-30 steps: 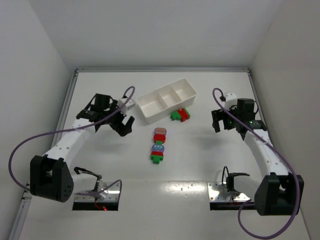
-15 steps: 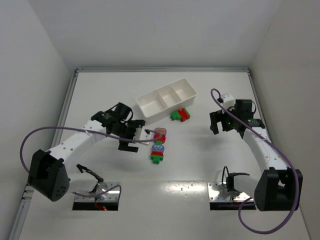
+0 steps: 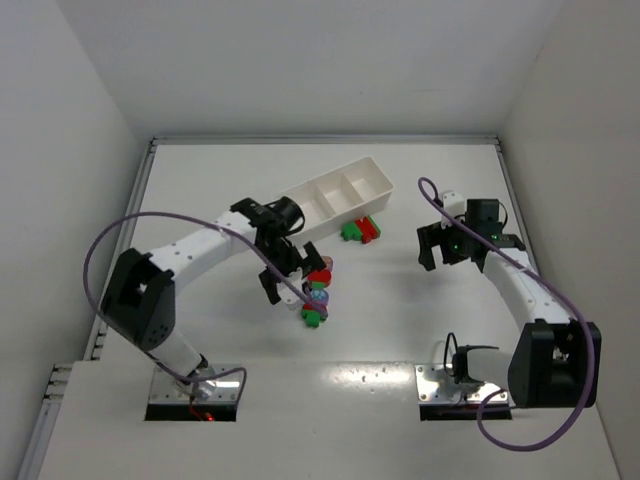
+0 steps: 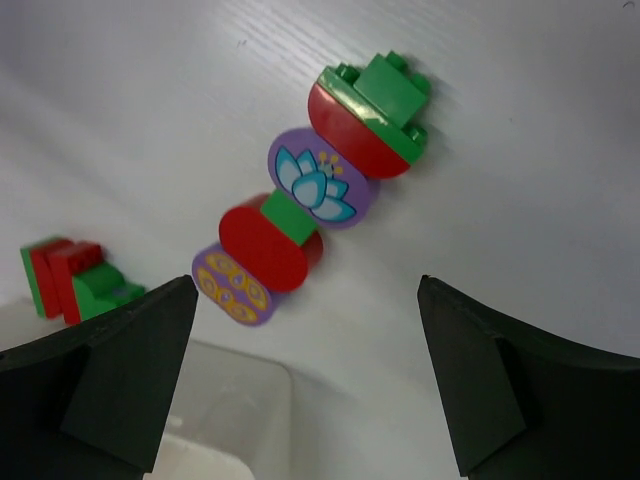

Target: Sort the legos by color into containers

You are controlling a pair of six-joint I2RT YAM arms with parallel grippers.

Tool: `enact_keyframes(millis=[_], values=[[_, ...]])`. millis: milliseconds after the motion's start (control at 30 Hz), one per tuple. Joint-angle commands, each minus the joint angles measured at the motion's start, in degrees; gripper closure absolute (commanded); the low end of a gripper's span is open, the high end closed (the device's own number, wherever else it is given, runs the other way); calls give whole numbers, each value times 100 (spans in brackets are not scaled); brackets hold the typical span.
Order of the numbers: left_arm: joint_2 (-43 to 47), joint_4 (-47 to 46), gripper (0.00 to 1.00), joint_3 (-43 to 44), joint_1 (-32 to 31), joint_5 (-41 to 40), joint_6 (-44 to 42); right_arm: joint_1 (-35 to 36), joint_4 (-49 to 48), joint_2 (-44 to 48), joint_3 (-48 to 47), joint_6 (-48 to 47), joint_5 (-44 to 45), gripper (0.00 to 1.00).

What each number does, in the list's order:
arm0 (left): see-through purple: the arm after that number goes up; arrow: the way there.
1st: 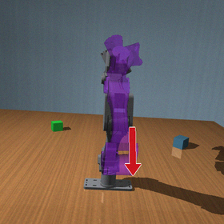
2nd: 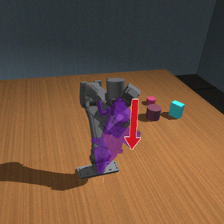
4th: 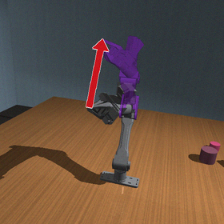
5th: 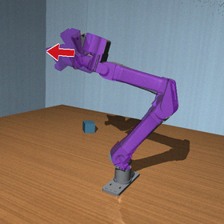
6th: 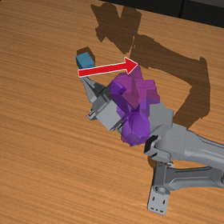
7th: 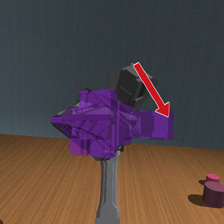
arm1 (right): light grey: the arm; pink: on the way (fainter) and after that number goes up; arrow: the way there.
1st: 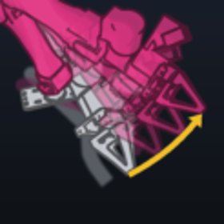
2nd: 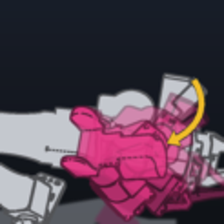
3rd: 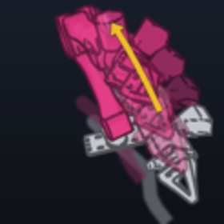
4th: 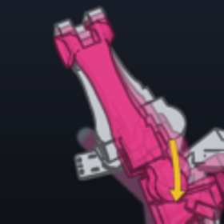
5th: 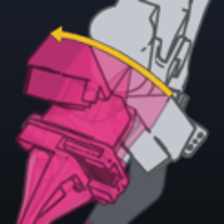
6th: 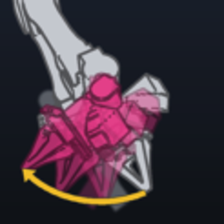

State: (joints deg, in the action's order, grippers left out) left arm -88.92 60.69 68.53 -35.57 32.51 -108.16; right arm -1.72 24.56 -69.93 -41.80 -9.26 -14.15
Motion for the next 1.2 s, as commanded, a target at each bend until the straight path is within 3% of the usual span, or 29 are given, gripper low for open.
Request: enact_keyframes(millis=[0,233,767,1167], values=[[-693,891,0,458,-292,467,-1585,31,-83,6,-100,-15,-27,0],[-1171,524,1,354,-486,326,-2384,-21,40,-117,-205,-15,114,0],[-2340,980,2,1136,-275,290,-5837,-22,146,-407,-153,-15,290,0],[-2744,594,2,1320,-222,502,-6937,-22,146,-750,-153,-68,290,0]])
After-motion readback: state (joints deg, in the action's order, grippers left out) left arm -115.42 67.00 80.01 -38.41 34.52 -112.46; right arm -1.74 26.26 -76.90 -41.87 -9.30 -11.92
